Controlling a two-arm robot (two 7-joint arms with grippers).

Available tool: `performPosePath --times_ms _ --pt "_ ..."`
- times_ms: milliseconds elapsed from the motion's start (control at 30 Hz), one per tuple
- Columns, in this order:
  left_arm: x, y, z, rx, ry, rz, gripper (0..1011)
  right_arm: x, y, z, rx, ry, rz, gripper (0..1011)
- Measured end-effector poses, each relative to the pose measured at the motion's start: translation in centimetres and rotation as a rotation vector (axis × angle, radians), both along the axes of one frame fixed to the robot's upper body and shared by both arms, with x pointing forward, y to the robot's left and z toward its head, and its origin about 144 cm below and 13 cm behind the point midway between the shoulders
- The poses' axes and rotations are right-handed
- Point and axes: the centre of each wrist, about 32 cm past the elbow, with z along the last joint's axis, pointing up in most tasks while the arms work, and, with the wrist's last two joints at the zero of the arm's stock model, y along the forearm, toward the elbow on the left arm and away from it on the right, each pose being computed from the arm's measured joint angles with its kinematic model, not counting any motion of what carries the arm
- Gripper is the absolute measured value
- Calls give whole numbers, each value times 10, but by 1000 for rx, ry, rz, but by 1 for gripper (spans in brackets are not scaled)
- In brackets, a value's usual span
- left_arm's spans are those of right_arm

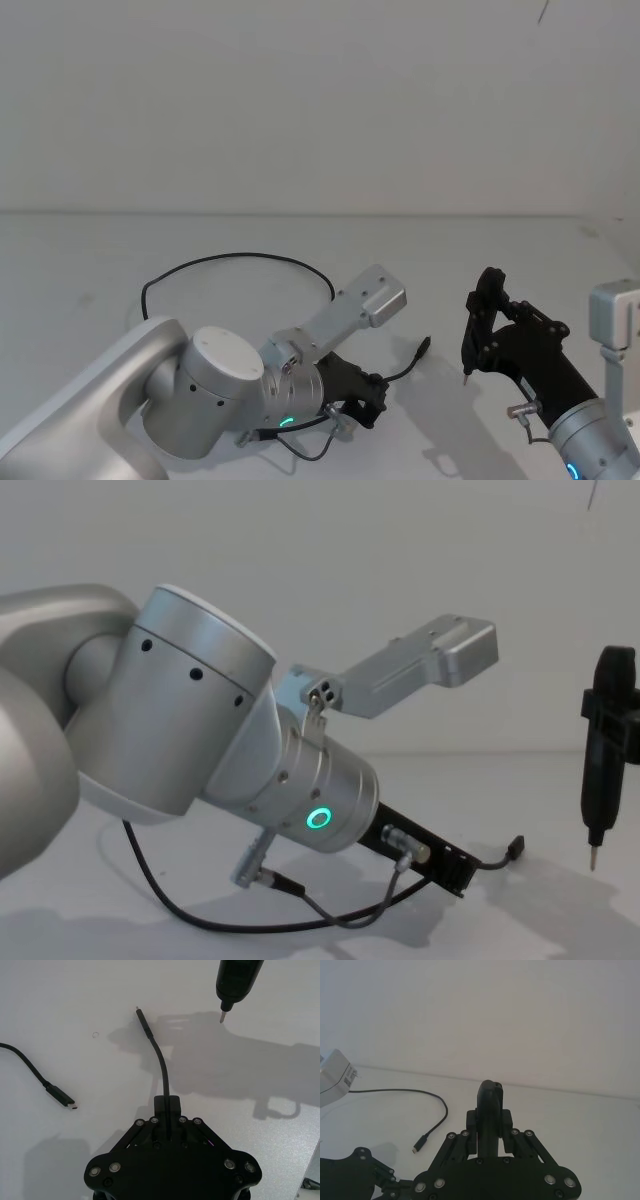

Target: Pick up the data cable with the one hand.

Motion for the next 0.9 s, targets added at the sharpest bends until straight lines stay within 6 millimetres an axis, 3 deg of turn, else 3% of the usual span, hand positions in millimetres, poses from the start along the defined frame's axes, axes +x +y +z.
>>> performPosePath --times_ms 267,533,900 --pt "-1 2 0 -12 -22 -14 43 0 0 3 1 -9 0 279" --pt "-4 10 2 -50 -89 -52 42 2 -2 20 7 -60 19 279" --pt "-7 45 10 -123 -222 -139 42 7 -8 46 40 -119 45 279"
